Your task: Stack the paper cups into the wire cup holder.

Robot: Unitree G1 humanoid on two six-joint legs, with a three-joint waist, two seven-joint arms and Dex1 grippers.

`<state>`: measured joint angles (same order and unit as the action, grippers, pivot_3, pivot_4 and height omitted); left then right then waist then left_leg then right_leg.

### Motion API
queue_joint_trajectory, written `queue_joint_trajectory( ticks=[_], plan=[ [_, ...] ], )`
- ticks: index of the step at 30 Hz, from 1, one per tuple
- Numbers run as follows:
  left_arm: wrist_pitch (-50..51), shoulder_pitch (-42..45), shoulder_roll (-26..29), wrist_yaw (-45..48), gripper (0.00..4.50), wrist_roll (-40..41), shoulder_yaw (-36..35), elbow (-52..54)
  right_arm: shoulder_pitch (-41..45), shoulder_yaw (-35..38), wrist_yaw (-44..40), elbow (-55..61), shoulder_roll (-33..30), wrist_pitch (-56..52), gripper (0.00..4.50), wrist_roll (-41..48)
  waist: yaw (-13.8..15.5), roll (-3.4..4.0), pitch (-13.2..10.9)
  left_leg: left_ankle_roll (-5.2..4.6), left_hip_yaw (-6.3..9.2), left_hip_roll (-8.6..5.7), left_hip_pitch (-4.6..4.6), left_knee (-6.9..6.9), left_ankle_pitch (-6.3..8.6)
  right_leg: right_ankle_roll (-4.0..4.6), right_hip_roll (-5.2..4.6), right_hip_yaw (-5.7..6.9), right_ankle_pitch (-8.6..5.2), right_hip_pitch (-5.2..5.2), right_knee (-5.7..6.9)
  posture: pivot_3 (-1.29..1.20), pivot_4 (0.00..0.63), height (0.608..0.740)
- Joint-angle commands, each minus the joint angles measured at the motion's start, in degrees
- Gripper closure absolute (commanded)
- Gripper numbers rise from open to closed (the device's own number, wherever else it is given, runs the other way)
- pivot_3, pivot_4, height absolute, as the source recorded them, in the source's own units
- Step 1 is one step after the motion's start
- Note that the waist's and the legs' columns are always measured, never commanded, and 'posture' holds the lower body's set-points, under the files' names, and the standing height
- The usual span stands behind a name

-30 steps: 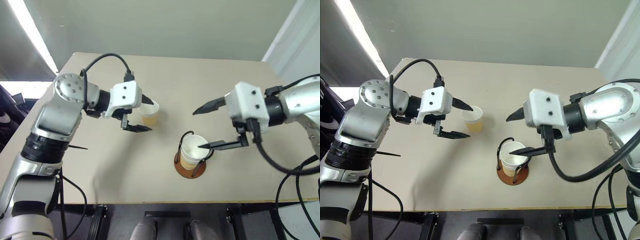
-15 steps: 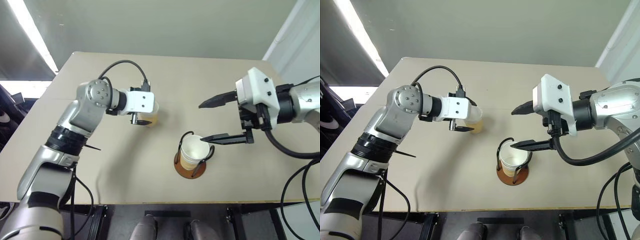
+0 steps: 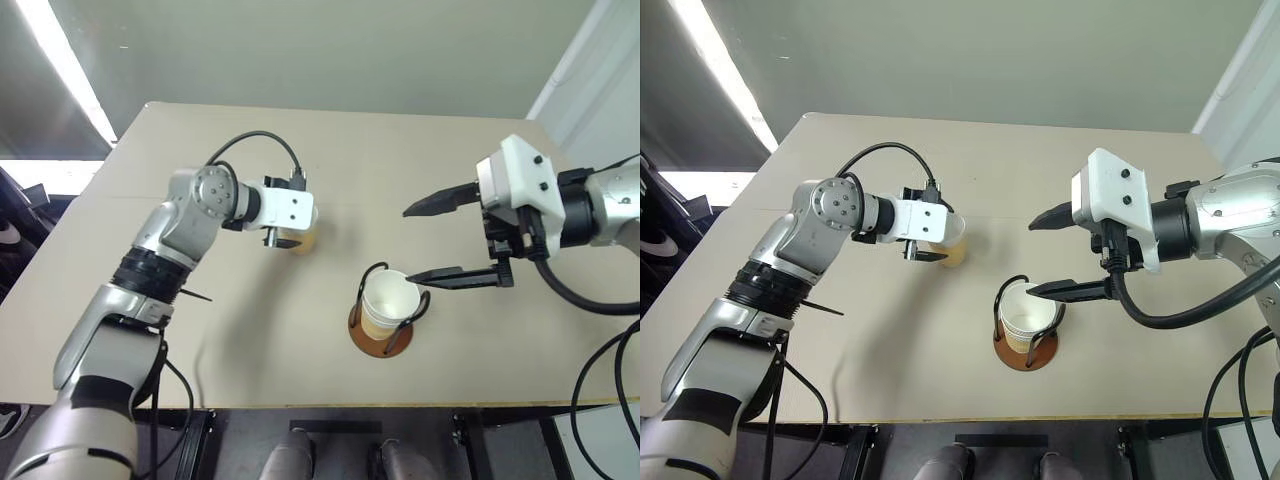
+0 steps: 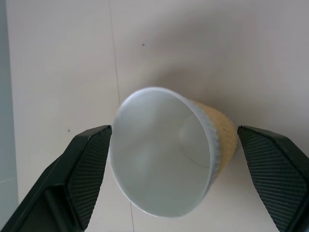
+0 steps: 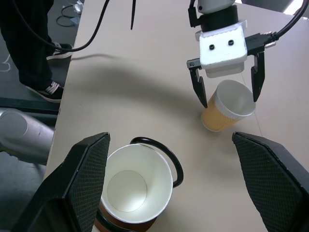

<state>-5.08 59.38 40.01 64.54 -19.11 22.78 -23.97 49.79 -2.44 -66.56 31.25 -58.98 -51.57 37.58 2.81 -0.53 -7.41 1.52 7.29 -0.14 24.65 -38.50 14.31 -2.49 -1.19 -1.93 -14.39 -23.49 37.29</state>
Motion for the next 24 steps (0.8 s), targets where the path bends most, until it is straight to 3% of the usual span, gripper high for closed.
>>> queue_joint_trajectory(
  ticks=[1,4,7,18,24],
  plan=[
    [-1.40,-0.03,0.41,0.22,0.00,0.04,-0.69,-0.14,0.14,3.02,0.40,0.41,-1.12,1.01,0.39,0.79,0.00,0.00,0.00,0.00,0.00,0.00,0.00,0.00,0.00,0.00,0.00,0.00,0.00,0.00,0.00,0.00,0.150,0.740],
    [-1.88,-0.18,0.31,0.62,0.00,-0.04,-0.55,-1.08,0.03,3.02,0.61,0.36,-1.22,1.17,0.39,0.91,0.00,0.00,0.00,0.00,0.00,0.00,0.00,-0.01,0.00,0.00,0.00,0.00,0.00,0.00,0.01,0.00,0.150,0.740],
    [-2.73,-0.53,-0.09,0.69,0.55,-0.13,-0.24,-2.50,-0.08,3.06,0.89,0.28,-1.20,1.35,0.35,1.02,0.00,0.00,0.00,0.00,0.00,0.00,0.00,-0.04,0.00,0.00,0.00,0.00,0.00,0.00,0.03,0.00,0.150,0.740],
    [-6.96,-0.17,-2.34,2.58,4.44,2.14,-0.54,-7.26,-0.53,4.27,1.85,-0.19,-0.53,1.37,0.35,1.89,0.10,0.00,0.00,-0.01,0.00,-0.01,0.01,-0.19,0.00,0.00,0.00,0.00,0.00,-0.03,0.22,0.00,0.150,0.740],
    [-5.49,-0.68,-0.88,9.49,4.47,8.30,-2.75,-2.77,-0.41,5.09,2.03,-0.56,-1.01,0.83,0.35,3.54,0.11,0.00,0.00,-0.01,-0.01,-0.02,0.03,-0.23,0.00,-0.01,0.00,0.00,0.00,-0.05,0.26,0.00,0.150,0.740]
  ],
)
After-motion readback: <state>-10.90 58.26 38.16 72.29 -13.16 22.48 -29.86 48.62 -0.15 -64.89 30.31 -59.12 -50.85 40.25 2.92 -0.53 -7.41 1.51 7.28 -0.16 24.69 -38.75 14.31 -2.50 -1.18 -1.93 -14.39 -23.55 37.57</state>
